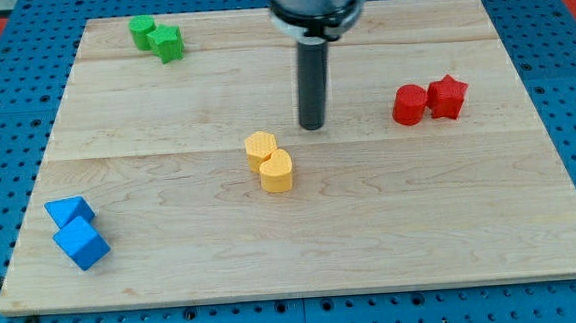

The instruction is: Move the yellow hexagon to the top center of the board

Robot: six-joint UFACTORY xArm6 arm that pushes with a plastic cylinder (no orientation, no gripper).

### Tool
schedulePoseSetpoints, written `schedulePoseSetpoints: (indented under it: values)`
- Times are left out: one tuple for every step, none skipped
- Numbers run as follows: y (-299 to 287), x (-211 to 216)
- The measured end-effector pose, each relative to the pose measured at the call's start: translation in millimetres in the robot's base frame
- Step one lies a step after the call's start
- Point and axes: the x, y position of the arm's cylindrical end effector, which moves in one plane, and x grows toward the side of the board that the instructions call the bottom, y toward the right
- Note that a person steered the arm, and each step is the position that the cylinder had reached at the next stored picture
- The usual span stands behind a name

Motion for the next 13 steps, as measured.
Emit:
schedulePoseSetpoints:
  values:
    - [-33,0]
    - [-42,0]
    - [-47,0]
    - [-52,0]
    - [-81,13]
    - [-111,21]
    - [-138,37]
    - [-122,71]
    - [-74,90]
    - [-18,97]
    - [2,96]
    - [5,92]
    - [-27,74]
